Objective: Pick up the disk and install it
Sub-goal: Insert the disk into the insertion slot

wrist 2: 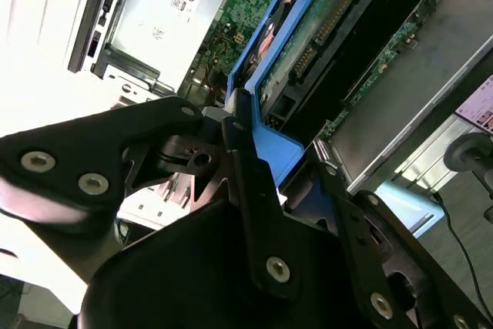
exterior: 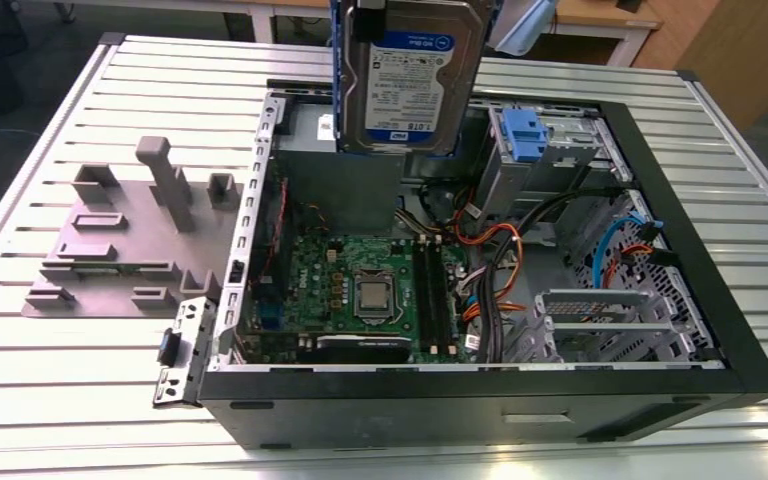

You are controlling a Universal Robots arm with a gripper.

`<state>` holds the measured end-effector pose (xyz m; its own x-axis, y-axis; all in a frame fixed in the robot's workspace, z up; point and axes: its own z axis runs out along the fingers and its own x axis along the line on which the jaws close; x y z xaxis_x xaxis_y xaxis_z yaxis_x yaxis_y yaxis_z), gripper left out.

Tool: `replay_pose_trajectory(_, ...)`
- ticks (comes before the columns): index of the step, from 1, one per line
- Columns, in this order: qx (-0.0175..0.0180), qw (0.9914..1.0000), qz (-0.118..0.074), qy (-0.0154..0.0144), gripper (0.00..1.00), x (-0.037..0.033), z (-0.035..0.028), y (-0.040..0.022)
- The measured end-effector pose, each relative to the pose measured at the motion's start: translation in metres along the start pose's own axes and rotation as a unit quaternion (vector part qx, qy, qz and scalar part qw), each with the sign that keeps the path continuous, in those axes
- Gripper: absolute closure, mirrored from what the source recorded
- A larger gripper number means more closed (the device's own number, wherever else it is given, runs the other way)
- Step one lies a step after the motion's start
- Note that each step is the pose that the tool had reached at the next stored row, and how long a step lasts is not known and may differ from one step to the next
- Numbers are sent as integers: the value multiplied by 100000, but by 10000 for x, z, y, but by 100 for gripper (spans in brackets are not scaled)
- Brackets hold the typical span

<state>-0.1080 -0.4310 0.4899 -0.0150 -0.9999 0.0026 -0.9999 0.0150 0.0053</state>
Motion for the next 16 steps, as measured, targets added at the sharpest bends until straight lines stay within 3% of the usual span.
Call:
replay_pose_trajectory(6,0,100000,-8,3,64,7,2,-5)
replay_pose_trajectory(16,3,100000,-4,1,64,86,2,-6)
